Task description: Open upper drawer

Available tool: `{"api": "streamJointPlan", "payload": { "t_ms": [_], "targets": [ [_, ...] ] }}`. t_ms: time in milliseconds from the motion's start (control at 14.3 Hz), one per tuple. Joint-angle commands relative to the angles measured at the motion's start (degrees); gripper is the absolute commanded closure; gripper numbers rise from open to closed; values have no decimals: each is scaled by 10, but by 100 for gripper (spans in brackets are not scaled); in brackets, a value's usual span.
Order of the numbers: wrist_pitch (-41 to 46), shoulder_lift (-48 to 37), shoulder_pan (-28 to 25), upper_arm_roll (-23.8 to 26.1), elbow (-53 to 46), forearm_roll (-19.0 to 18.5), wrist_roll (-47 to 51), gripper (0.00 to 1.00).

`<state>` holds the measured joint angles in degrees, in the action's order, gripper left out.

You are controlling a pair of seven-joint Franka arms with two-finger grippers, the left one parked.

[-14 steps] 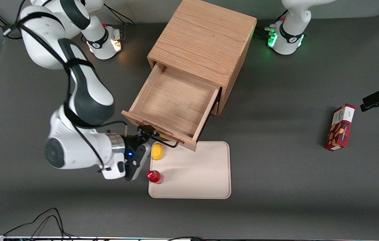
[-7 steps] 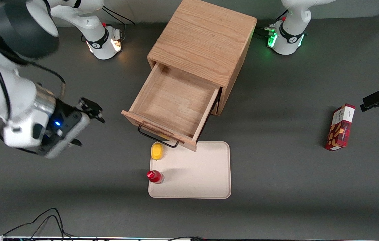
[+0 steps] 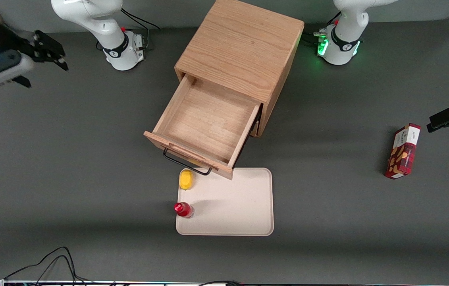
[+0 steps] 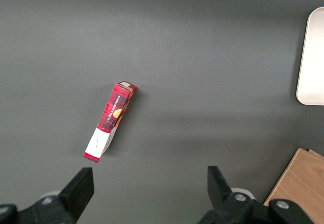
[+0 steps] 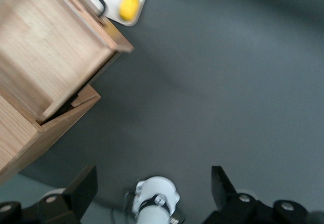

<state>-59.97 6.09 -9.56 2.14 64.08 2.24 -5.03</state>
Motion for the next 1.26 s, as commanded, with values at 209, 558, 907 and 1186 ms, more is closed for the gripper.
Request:
{"api": "streamJointPlan", "payload": {
  "t_ms": [209,558,907,1186],
  "targets": [
    [-193,-316,-5,-27,494,-7,112,0],
    [-233,-284,-7,-62,474,-10,113,0],
    [-227,-225,-4,-78,415,-30,112,0],
    [-190,-158,-5,-85,322,-61,108,0]
  ]
}}
